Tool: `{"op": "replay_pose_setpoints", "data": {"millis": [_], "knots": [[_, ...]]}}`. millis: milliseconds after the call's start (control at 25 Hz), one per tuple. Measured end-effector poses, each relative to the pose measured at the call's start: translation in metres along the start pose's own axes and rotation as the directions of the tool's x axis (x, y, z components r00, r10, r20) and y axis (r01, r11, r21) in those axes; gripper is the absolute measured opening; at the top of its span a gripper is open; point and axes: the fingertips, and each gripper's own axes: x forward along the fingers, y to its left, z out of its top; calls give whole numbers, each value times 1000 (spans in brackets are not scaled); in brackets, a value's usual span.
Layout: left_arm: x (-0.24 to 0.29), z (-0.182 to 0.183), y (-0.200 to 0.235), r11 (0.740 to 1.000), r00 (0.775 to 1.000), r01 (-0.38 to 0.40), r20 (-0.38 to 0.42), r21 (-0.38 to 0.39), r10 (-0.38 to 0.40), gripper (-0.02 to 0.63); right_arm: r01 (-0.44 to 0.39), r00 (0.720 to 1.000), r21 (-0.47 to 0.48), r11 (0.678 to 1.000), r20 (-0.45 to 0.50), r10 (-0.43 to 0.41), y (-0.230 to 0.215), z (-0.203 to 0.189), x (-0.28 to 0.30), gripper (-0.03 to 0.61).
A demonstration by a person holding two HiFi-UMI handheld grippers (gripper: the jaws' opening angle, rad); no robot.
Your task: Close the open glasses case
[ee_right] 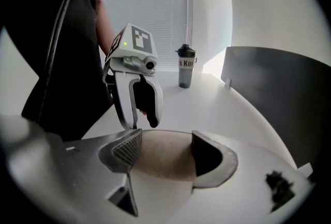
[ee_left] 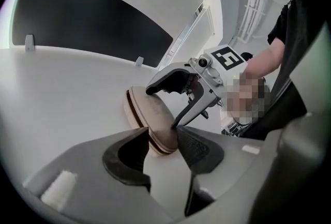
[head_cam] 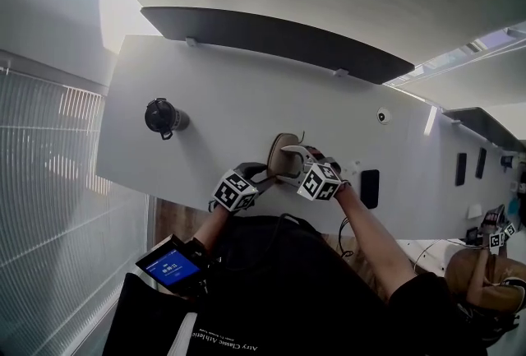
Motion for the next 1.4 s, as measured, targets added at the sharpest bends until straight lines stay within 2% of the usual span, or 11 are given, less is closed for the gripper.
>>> {"op": "replay_pose_setpoints", "data": {"millis": [280, 800, 920, 1040, 1200, 1400], "knots": [[5, -22, 8, 999, 997, -31, -71, -9, 30, 179, 10, 1000, 46, 999, 6, -11, -3, 2, 17, 295], [10, -18, 8, 998, 996, -59, -70, -12, 58, 179, 49, 999, 75, 996, 0, -49, -7, 0, 8, 295], [6, -19, 5, 997, 993, -72, -91, -10, 70, 179, 121, 992, 119, 986, 14, -124, -14, 2, -7, 293], [7, -26, 5, 997, 993, -77, -90, -22, 75, 179, 170, 984, 204, 964, 21, -178, -13, -8, -21, 293], [13, -18, 11, 997, 993, -79, -88, -22, 77, 179, 193, 981, 279, 941, -38, -190, -19, -34, -19, 293], [13, -14, 6, 997, 994, -73, -78, -23, 71, 184, 180, 983, 302, 936, -21, -183, -19, -27, -18, 293]]}}
